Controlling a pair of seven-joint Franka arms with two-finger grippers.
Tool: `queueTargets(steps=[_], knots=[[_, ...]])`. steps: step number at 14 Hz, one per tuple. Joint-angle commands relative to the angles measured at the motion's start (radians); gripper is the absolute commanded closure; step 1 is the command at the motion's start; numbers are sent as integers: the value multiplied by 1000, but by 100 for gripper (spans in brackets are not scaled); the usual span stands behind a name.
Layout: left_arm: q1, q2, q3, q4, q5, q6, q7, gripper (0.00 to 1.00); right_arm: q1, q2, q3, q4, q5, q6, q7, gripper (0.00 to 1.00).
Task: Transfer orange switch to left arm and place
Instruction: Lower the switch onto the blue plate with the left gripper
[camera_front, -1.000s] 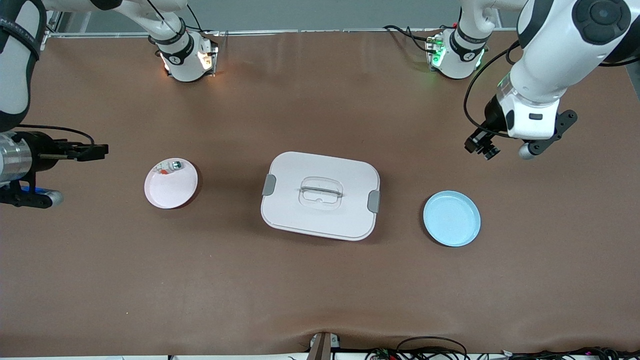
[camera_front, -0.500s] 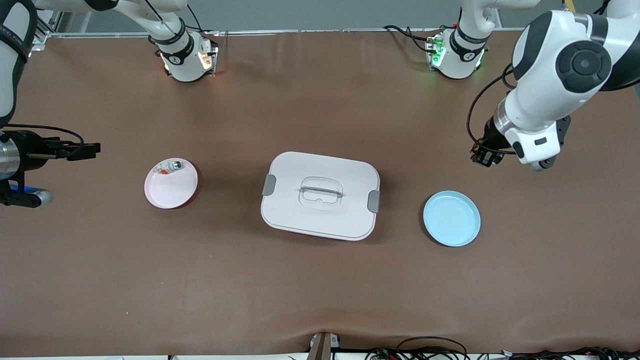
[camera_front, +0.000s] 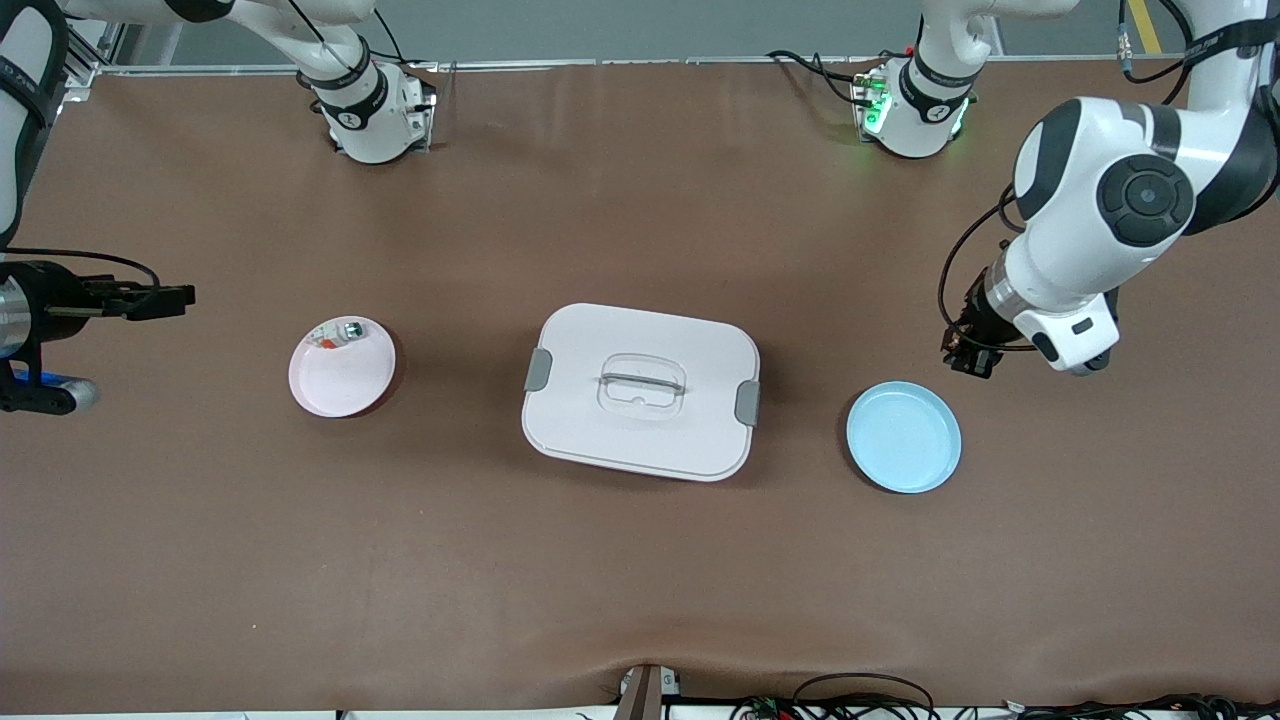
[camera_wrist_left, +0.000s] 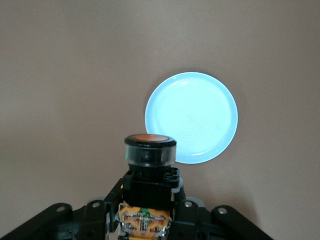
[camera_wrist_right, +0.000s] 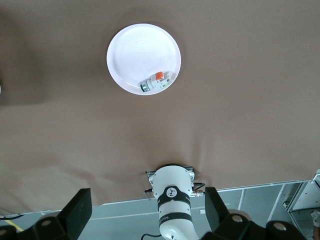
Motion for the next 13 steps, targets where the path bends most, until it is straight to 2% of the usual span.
queueTargets(steps=[1,4,6,13], knots=[[2,25,-4,-22,20,66,-36,84,-6,-9,15,-4,-20,18,-8,0],[2,76,-4,-23,22,119,-60,84,16,-21,15,-6,-23,22,17,0],[3,105,-2,-25,22,148,-62,84,28,-35,15,-7,-22,48,136,0],[28,189,-4,-65,40,269,-71,84,31,-136,21,-17,-57,42,129,0]])
